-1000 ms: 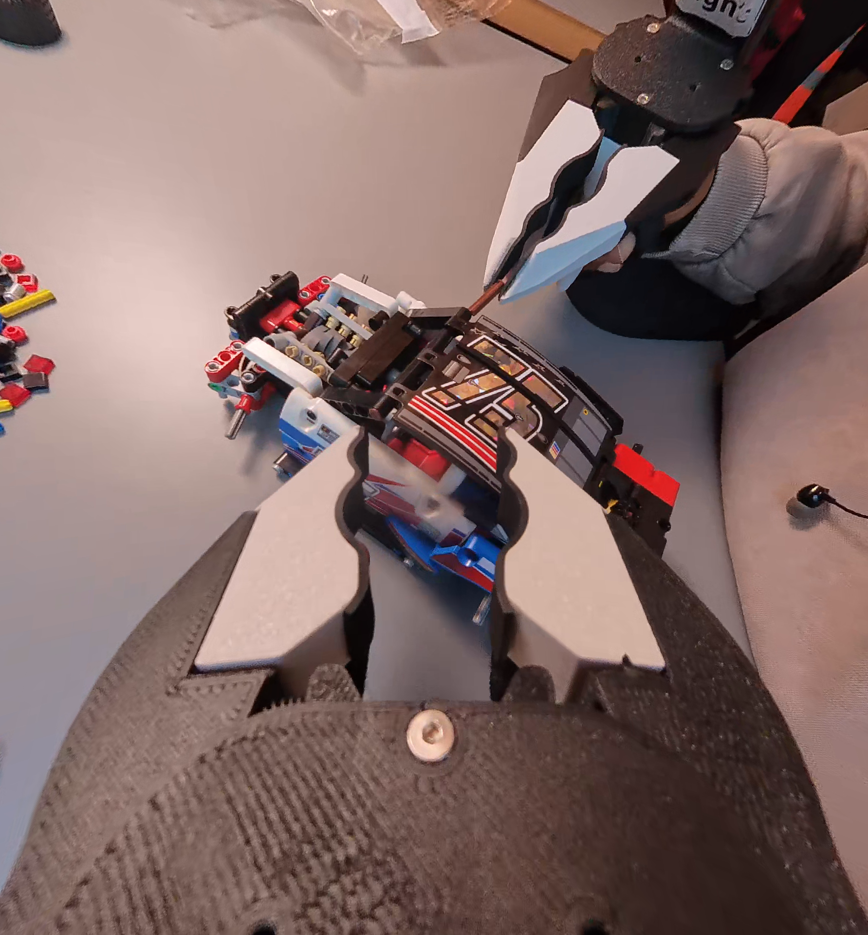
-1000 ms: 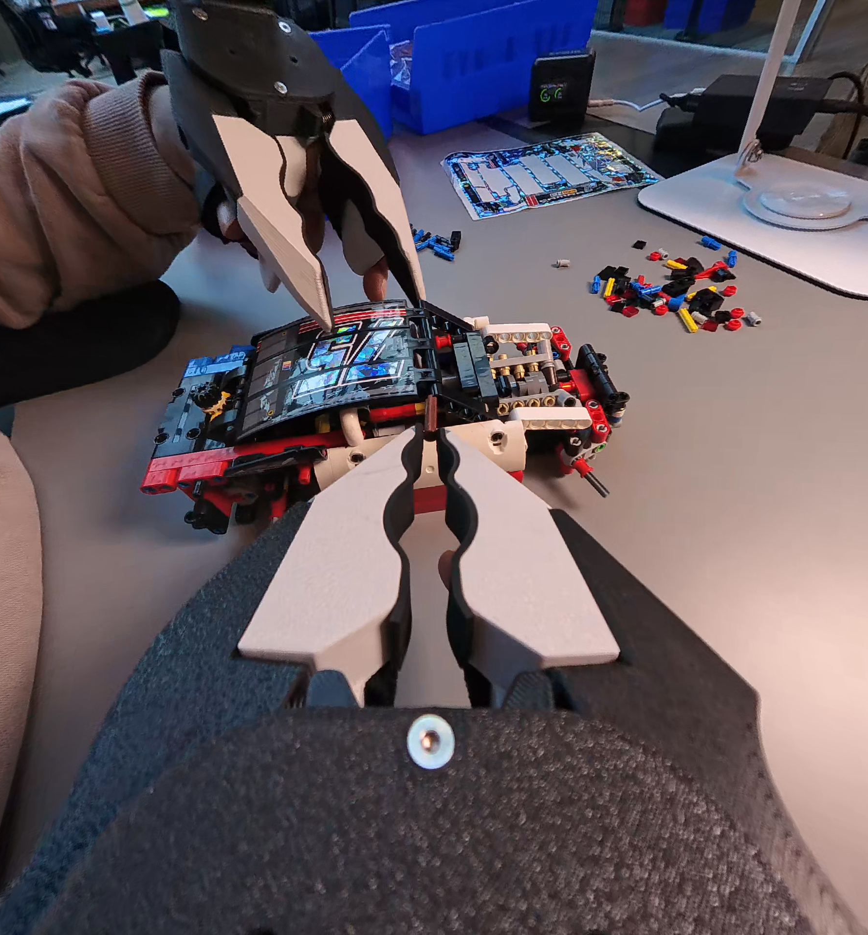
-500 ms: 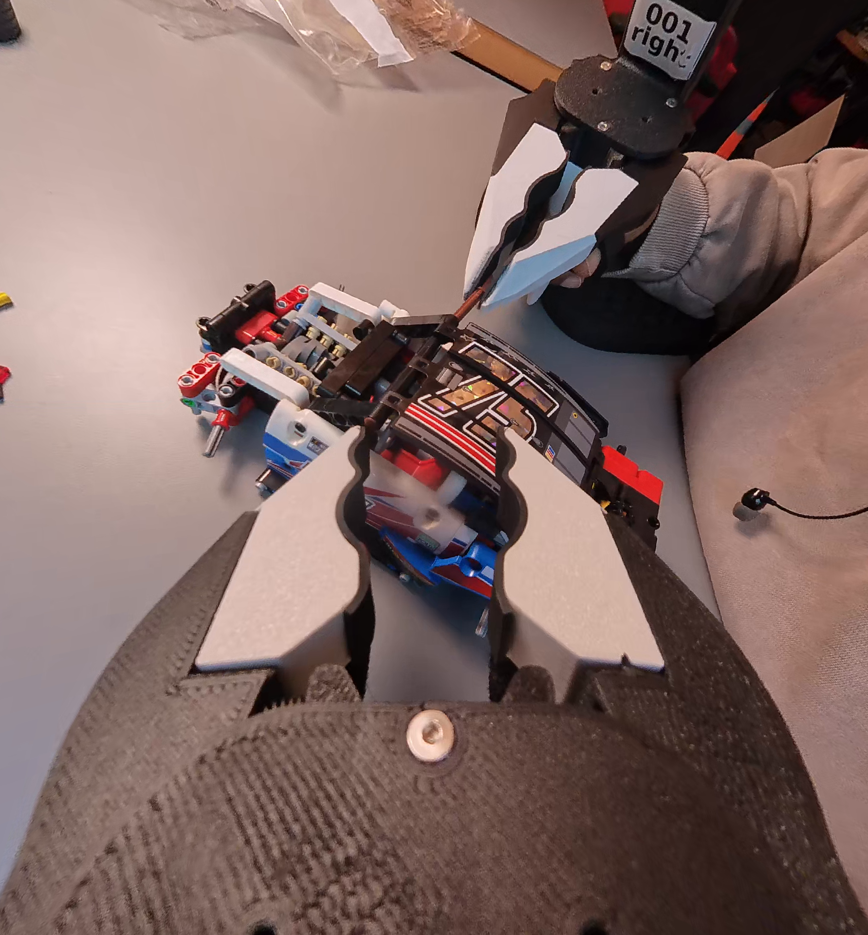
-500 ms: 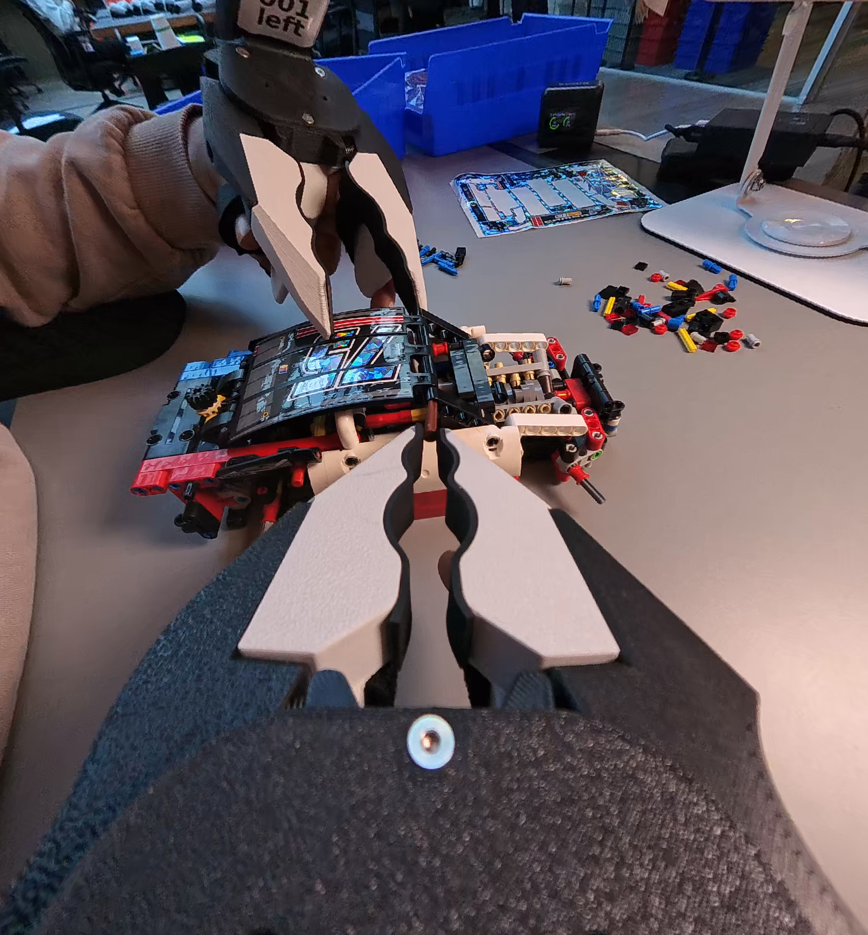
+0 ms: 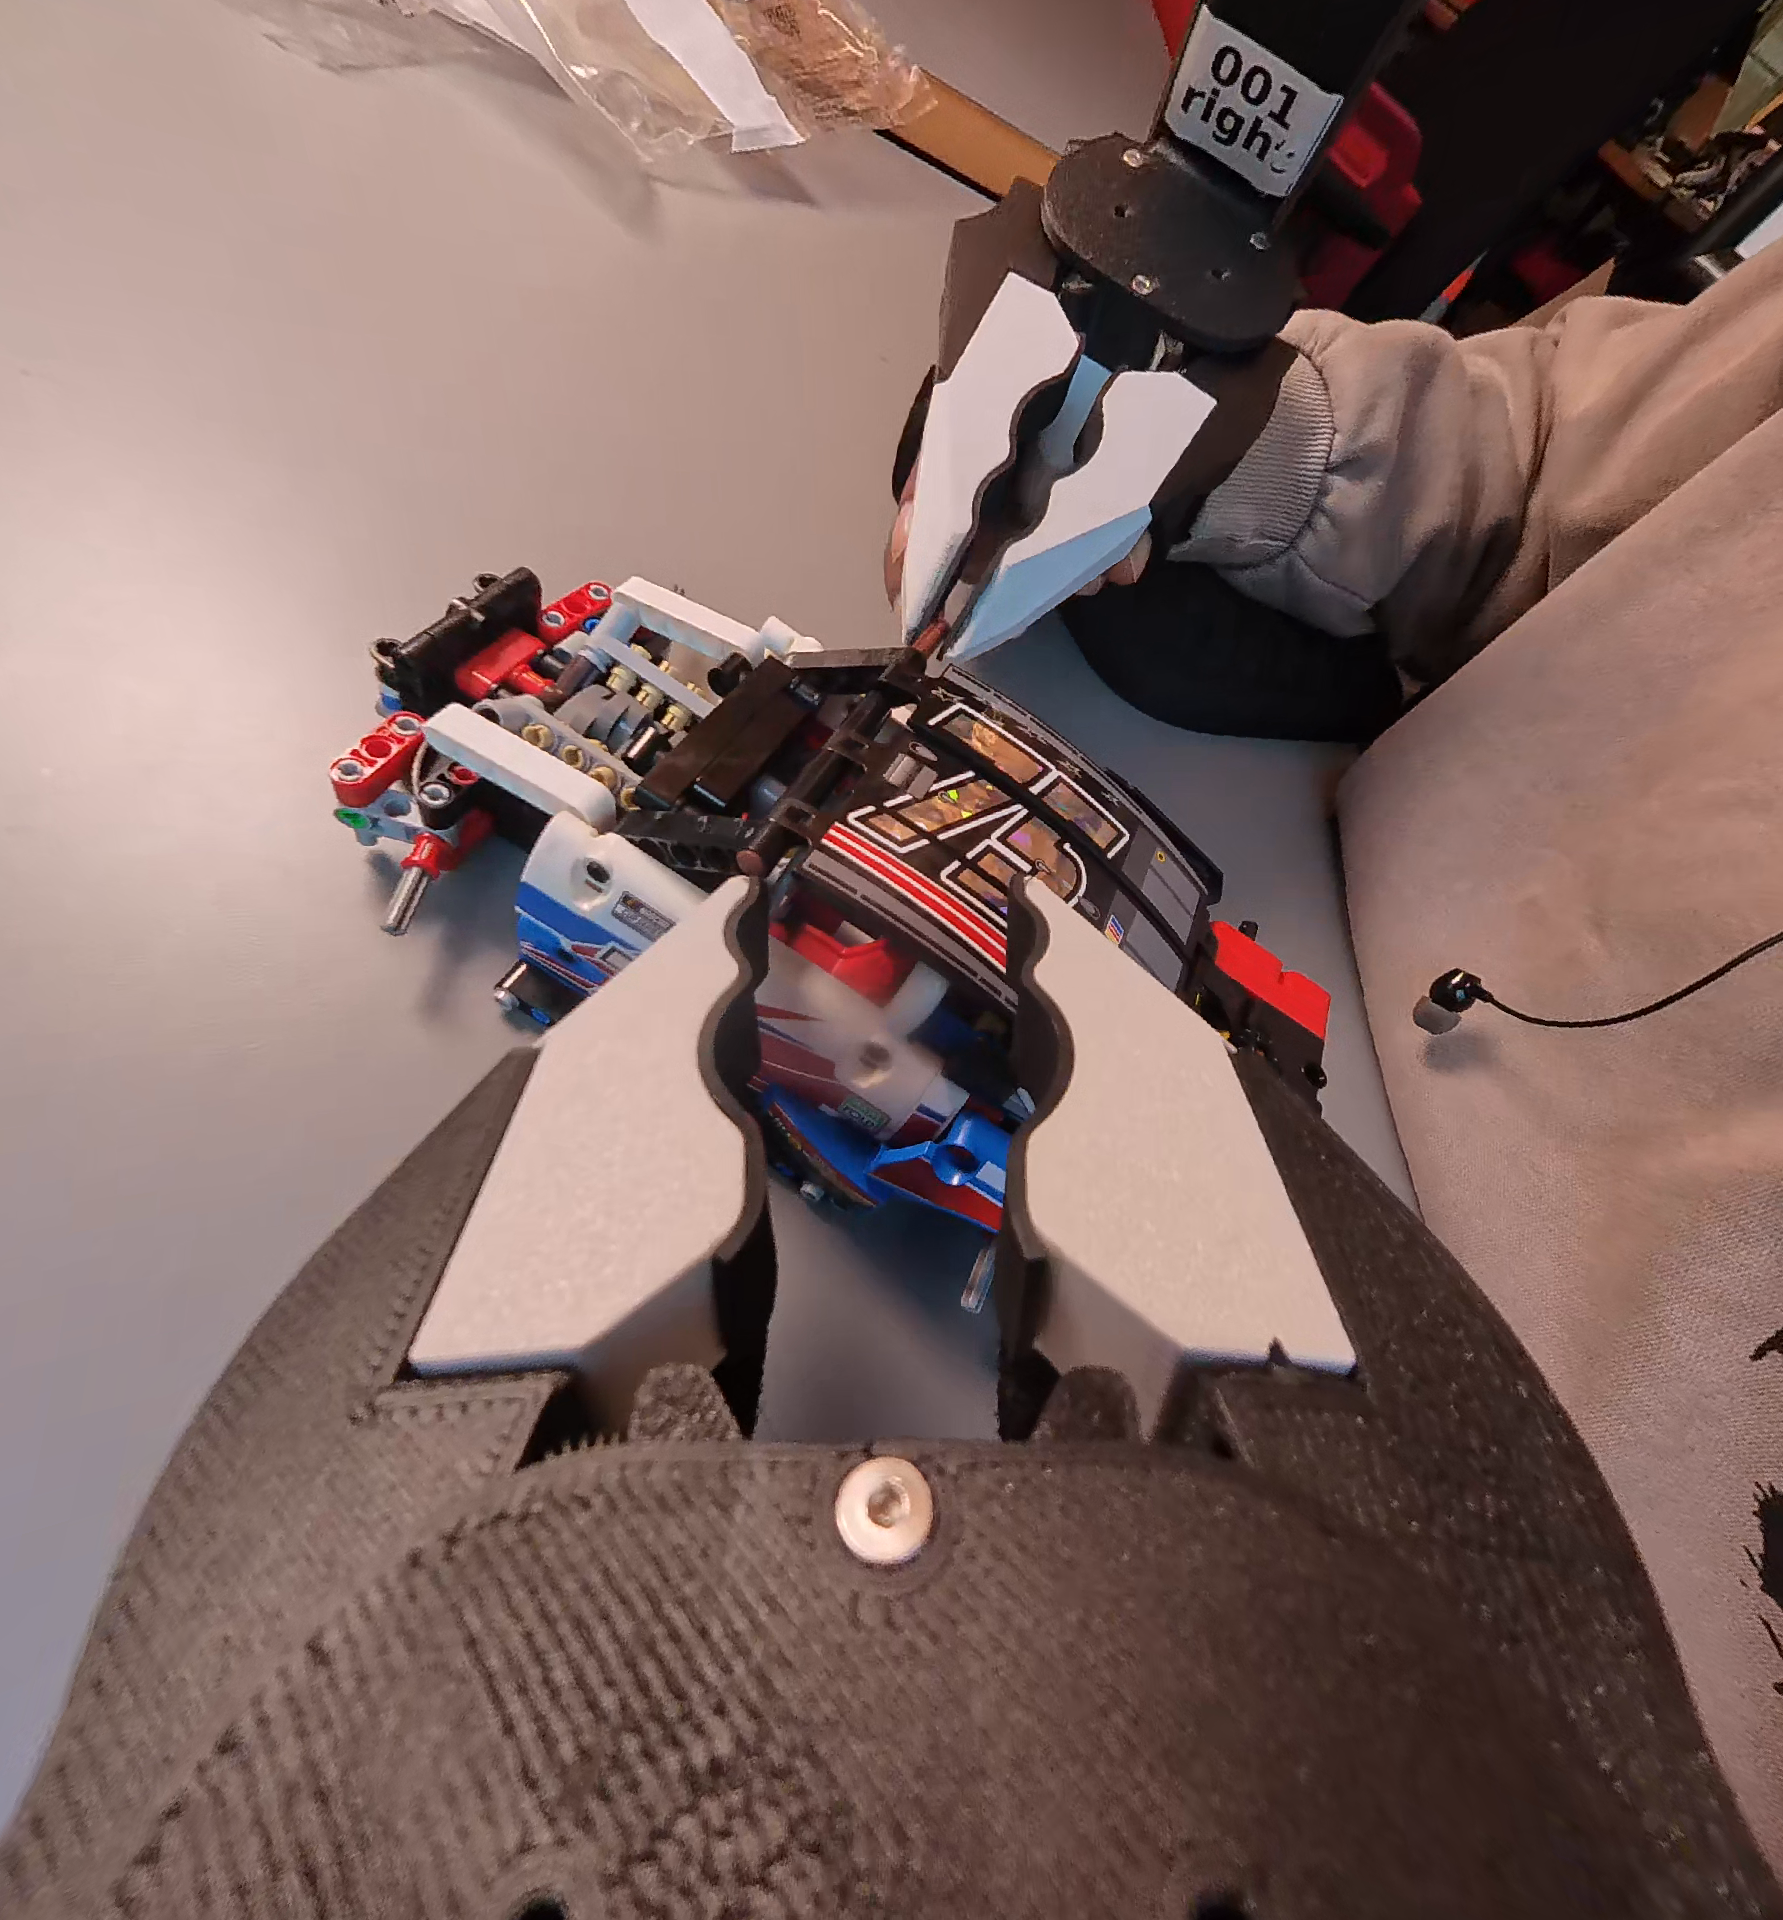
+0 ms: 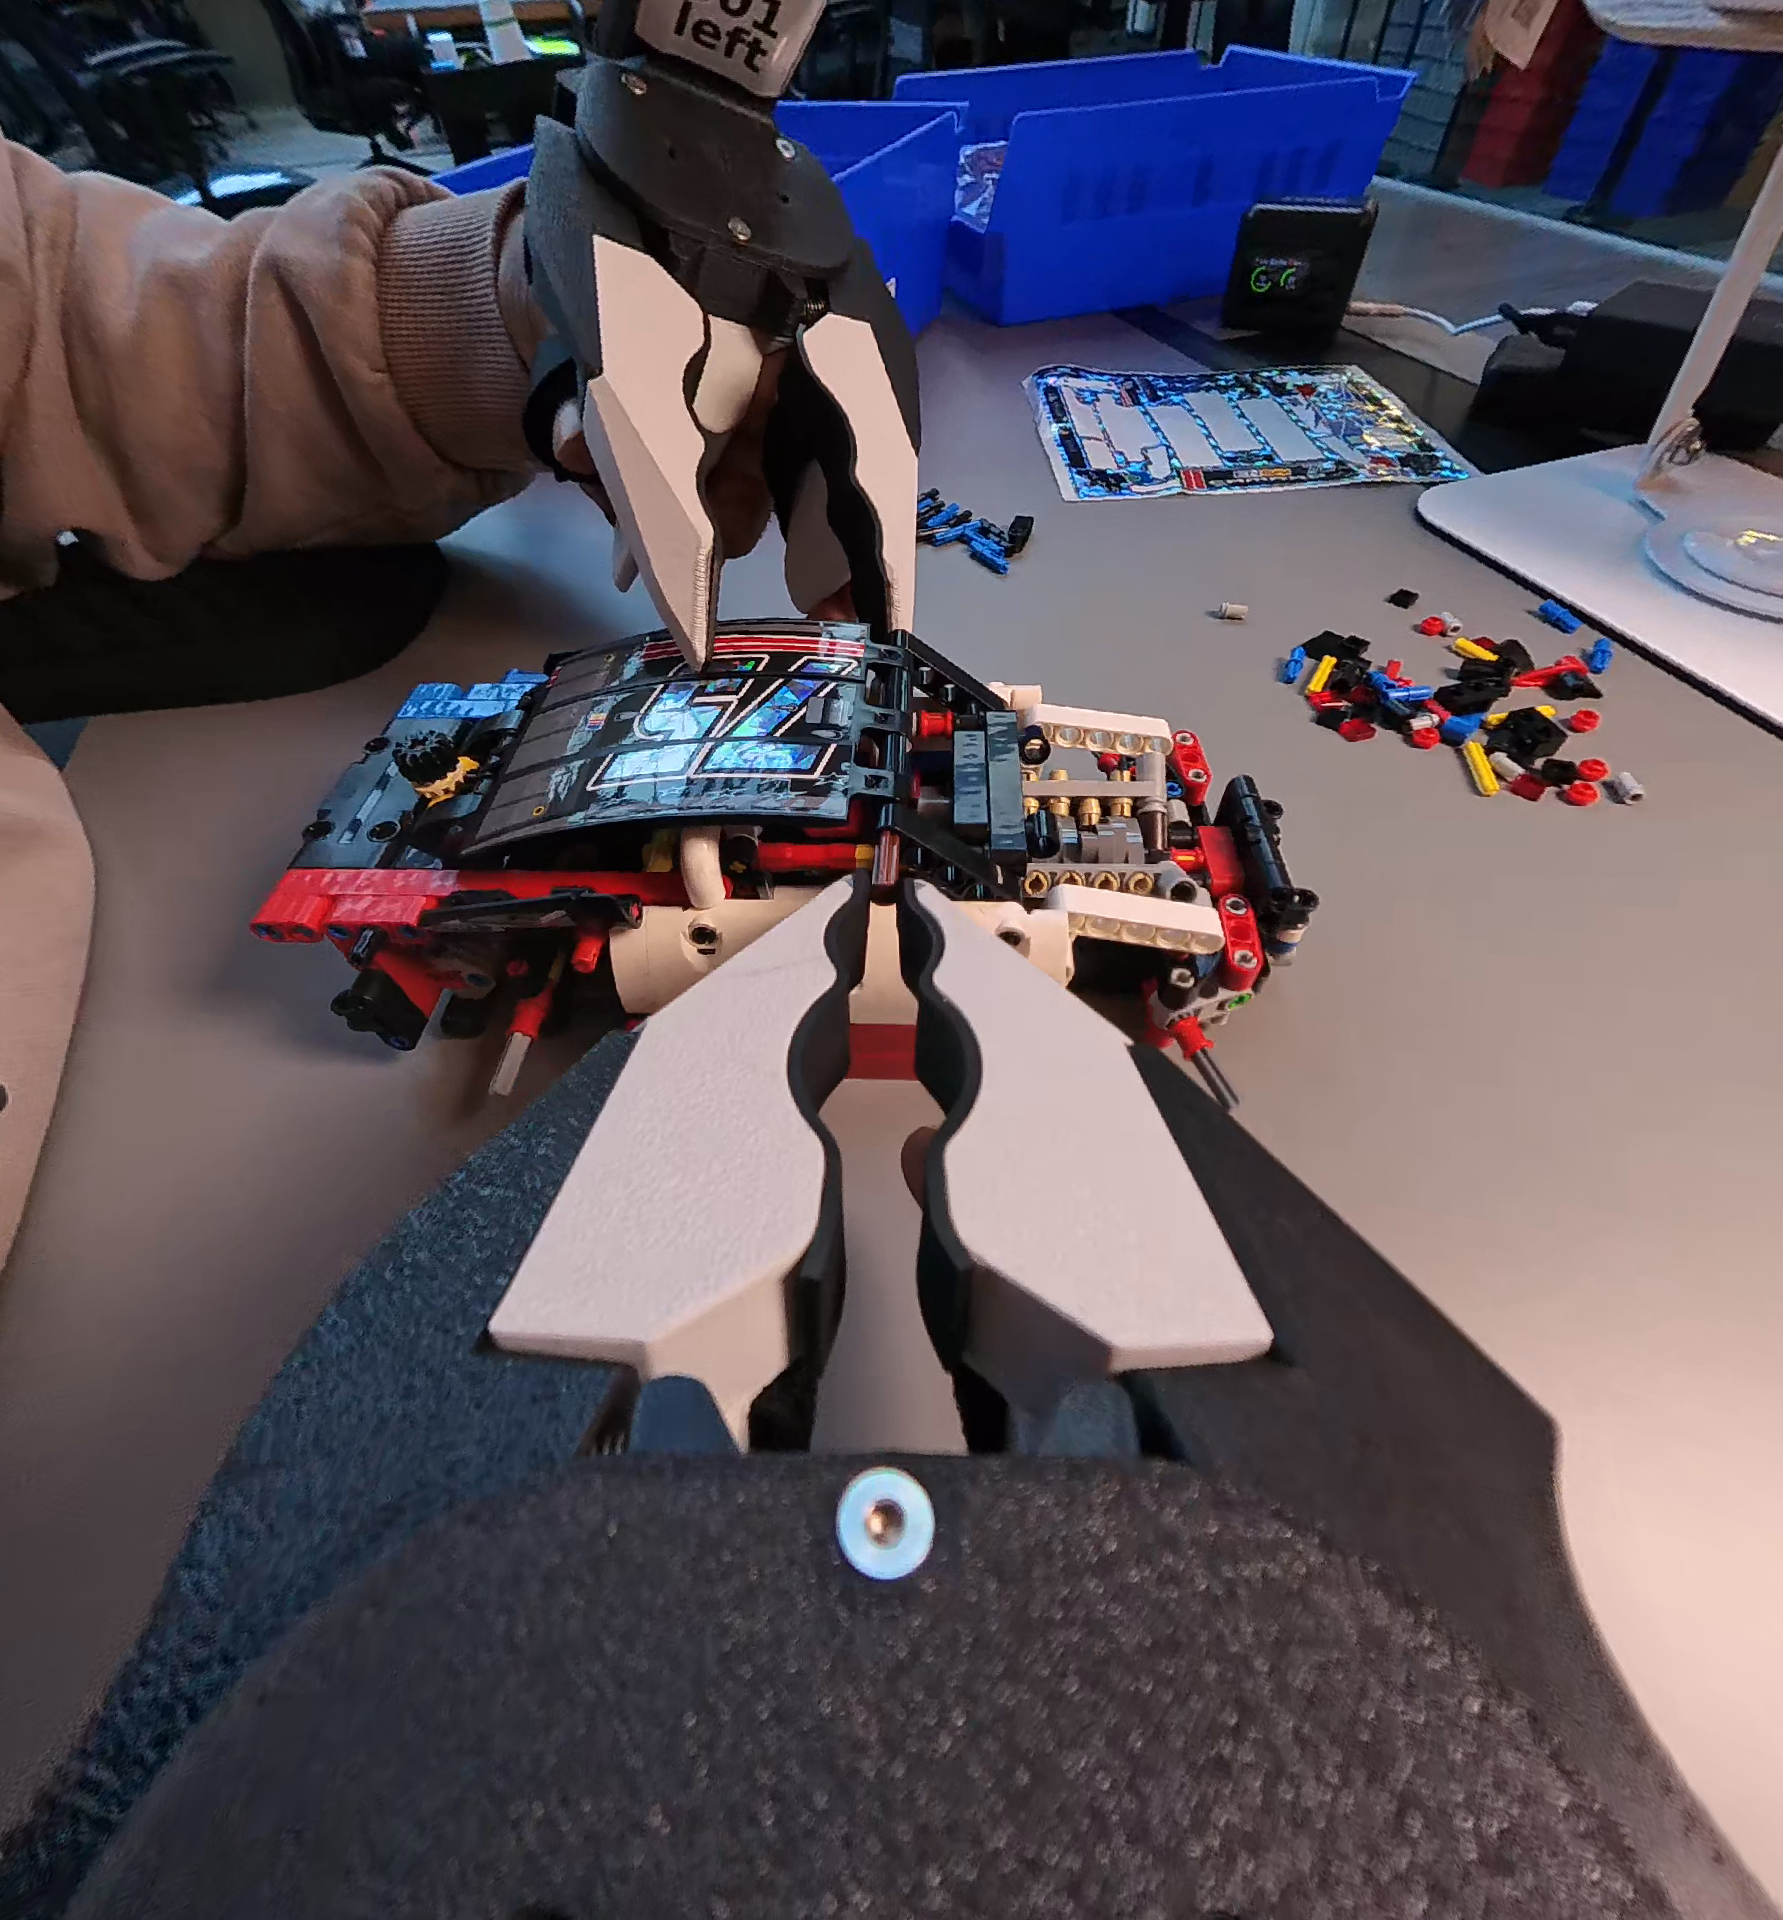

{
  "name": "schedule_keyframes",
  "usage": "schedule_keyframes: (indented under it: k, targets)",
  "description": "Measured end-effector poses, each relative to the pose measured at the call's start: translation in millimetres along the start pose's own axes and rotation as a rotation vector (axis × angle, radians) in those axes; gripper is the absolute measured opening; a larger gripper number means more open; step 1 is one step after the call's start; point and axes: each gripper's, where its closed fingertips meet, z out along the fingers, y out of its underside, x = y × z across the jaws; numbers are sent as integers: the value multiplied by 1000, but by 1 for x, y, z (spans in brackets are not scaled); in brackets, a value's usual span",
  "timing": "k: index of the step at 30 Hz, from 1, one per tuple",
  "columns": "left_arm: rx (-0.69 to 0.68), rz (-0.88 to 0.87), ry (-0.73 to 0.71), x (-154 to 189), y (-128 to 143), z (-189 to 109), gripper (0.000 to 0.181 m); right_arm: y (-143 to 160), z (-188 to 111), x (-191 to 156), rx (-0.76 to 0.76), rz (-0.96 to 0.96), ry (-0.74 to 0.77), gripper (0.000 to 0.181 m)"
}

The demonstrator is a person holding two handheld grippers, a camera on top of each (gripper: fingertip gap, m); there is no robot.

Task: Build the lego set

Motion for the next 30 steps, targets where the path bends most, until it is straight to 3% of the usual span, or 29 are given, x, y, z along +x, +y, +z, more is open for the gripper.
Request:
schedule_keyframes:
  k: [10,30]
  targets:
    - [-14,8,-13,1,1,0,44,-2,8,0,-16,-120,-15,2]
    - [3,2,-42,-3,0,-1,52,-1,4,-2,-13,-132,37,2]
